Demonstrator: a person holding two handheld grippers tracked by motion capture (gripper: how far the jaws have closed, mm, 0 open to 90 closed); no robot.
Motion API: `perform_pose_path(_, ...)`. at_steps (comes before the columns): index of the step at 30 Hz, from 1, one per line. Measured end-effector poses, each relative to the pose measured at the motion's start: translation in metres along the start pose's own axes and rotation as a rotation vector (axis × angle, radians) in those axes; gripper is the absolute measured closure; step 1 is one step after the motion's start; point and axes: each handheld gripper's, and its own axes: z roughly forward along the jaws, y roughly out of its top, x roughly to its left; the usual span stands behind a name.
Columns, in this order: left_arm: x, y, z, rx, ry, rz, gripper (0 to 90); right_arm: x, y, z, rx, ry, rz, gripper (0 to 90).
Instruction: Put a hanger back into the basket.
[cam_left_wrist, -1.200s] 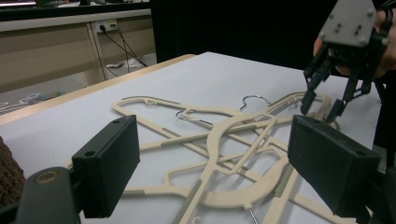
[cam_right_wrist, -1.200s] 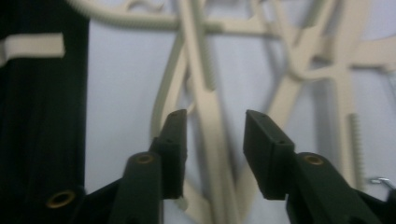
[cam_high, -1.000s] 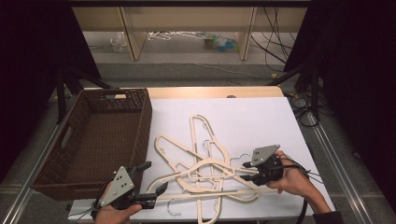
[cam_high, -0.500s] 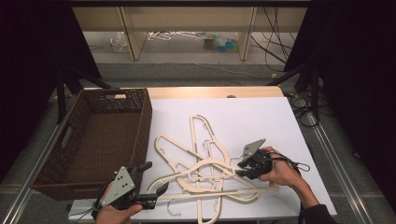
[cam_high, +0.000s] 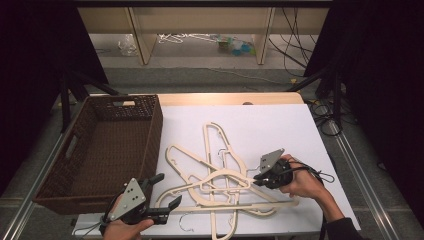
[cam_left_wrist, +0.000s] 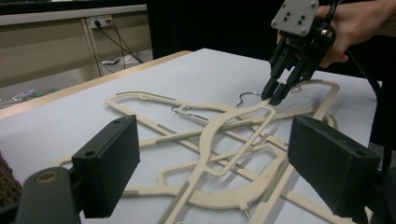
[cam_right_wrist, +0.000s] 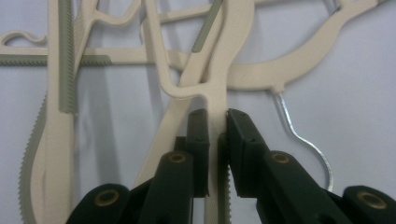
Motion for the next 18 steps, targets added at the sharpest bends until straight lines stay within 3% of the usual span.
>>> perform_pose_path(1, 0.000, 0.000, 0.003, 0.002, -0.005, -0.002, 16.7, 0.003, 0.005, -0.007, 0.003, -0.026, -0.025, 79.9)
perform_pose_path(6, -0.005, 0.000, 0.013, 0.054, -0.027, 0.016, 16.7, 0.006, 0.013, -0.013, 0.017, -0.060, -0.070, 80.1)
perform_pose_path(12, -0.008, 0.000, 0.021, 0.070, -0.039, 0.017, 16.9, 0.002, 0.017, 0.003, 0.058, -0.075, -0.096, 80.2)
perform_pose_path(18, -0.006, 0.000, 0.021, 0.068, -0.040, 0.016, 16.9, 0.000, 0.021, 0.006, 0.031, -0.101, -0.103, 80.1)
